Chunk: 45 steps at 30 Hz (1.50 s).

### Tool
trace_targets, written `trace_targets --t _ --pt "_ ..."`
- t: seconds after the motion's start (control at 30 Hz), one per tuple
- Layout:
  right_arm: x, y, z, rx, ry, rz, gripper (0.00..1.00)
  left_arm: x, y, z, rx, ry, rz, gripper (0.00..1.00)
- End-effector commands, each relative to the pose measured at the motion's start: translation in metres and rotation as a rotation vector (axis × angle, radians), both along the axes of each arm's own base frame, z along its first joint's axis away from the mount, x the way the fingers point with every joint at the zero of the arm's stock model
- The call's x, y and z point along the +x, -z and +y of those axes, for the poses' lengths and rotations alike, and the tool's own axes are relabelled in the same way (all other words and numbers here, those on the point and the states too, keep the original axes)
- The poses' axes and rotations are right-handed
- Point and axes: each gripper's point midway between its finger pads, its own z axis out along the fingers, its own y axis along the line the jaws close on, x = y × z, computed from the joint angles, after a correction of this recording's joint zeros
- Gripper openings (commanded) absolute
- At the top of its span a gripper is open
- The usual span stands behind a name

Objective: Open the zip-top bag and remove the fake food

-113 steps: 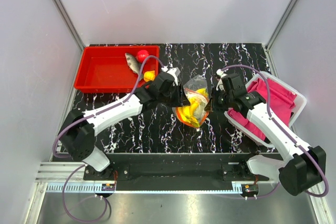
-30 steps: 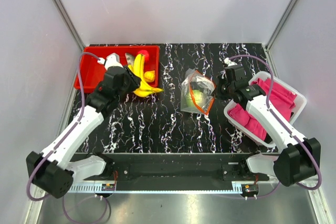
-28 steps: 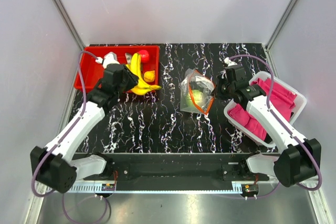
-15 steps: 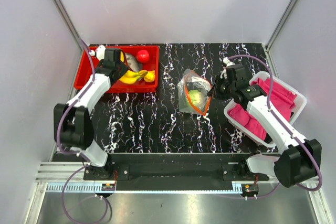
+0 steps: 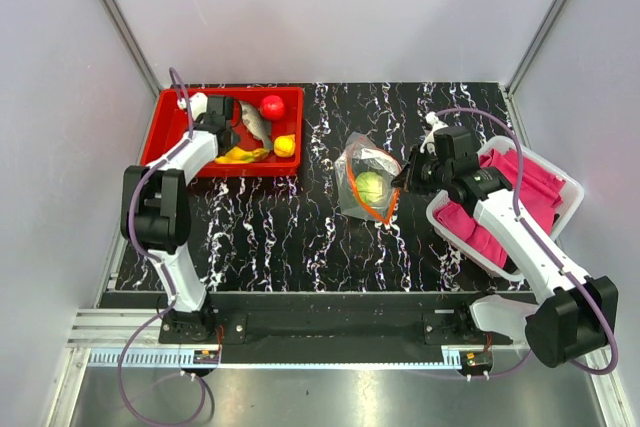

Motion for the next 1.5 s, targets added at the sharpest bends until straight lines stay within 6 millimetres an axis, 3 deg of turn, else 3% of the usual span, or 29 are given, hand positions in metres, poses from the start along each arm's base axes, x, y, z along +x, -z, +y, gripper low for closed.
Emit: trace_targets --t 0.0,0.03,0.07,0.1,0.17,0.23,0.27,0.33,0.37,0.4,0.43,0.47,0.5,0.53,0.57,0.63,0.67,0.7,0.77,0.8,0.9,1.07,1.17,1.33,1.47 --pt "-0.001 -0.013 0.002 0.031 -0.010 -0.042 0.00 0.027 -0.018 0.006 0.016 0.025 -0.059 0.00" --pt "0.000 -0.014 0.002 0.030 -0.011 -0.044 0.00 0.028 -0.018 0.004 -0.011 0.044 -0.056 0.09" --pt "0.000 -0.013 0.001 0.028 -0.007 -0.043 0.00 0.029 -0.018 0.002 -0.018 0.051 -0.053 0.32" --pt "0.000 -0.014 0.001 0.028 -0.007 -0.046 0.00 0.027 -0.022 0.003 -0.020 0.050 -0.061 0.48" --pt "0.001 -0.011 0.002 0.026 -0.010 -0.036 0.00 0.024 -0.030 0.002 -0.032 0.043 -0.080 0.67" --pt "0.001 -0.010 0.004 0.034 -0.013 -0.025 0.00 0.018 -0.045 -0.003 -0.052 0.046 -0.098 0.74" --pt "0.000 -0.008 0.005 0.036 -0.018 -0.014 0.00 0.014 -0.061 -0.005 -0.052 0.046 -0.124 0.91" --pt "0.000 -0.009 0.007 0.044 -0.021 -0.011 0.00 0.002 -0.072 -0.012 -0.033 0.042 -0.134 0.99" --pt "0.000 -0.008 0.008 0.048 -0.027 -0.007 0.00 -0.005 -0.093 -0.016 -0.034 0.048 -0.174 0.99" --pt "-0.001 -0.010 0.009 0.052 -0.032 -0.009 0.00 -0.014 -0.095 -0.021 -0.035 0.060 -0.176 0.99" --pt "-0.002 -0.011 0.009 0.054 -0.032 -0.009 0.00 -0.020 -0.102 -0.038 -0.064 0.107 -0.194 0.99" --pt "-0.003 -0.012 0.010 0.062 -0.042 -0.009 0.00 -0.030 -0.125 -0.049 -0.086 0.143 -0.248 0.97" --pt "-0.004 -0.014 0.012 0.067 -0.050 -0.009 0.00 -0.038 -0.125 -0.061 -0.097 0.183 -0.261 0.94" --pt "-0.006 -0.015 0.014 0.076 -0.056 -0.007 0.00 -0.049 -0.132 -0.090 -0.110 0.275 -0.279 0.93" --pt "-0.007 -0.017 0.015 0.085 -0.065 -0.006 0.00 -0.062 -0.153 -0.104 -0.122 0.336 -0.334 0.91" --pt "-0.011 -0.021 0.018 0.095 -0.077 -0.007 0.00 -0.087 -0.156 -0.154 -0.189 0.524 -0.369 0.82" --pt "-0.011 -0.022 0.020 0.098 -0.083 -0.007 0.00 -0.103 -0.161 -0.167 -0.220 0.585 -0.391 0.79" --pt "-0.013 -0.022 0.021 0.098 -0.088 -0.005 0.00 -0.120 -0.171 -0.198 -0.266 0.694 -0.426 0.75" --pt "-0.014 -0.025 0.024 0.110 -0.096 -0.001 0.00 -0.147 -0.184 -0.224 -0.271 0.826 -0.486 0.69" --pt "-0.015 -0.027 0.027 0.117 -0.102 0.000 0.00 -0.168 -0.193 -0.251 -0.293 0.927 -0.521 0.67" --pt "-0.019 -0.032 0.036 0.147 -0.124 0.013 0.00 -0.209 -0.207 -0.290 -0.317 1.094 -0.579 0.59" --pt "-0.025 -0.054 0.051 0.210 -0.165 0.002 0.00 -0.248 -0.199 -0.332 -0.307 1.270 -0.571 0.43" --pt "-0.028 -0.069 0.053 0.235 -0.175 -0.019 0.00 -0.255 -0.193 -0.349 -0.296 1.305 -0.551 0.36" --pt "-0.038 -0.078 0.061 0.294 -0.214 0.009 0.00 -0.249 -0.192 -0.364 -0.269 1.287 -0.537 0.28" --pt "-0.042 -0.067 0.061 0.293 -0.210 0.035 0.00 -0.240 -0.179 -0.357 -0.237 1.210 -0.483 0.22"
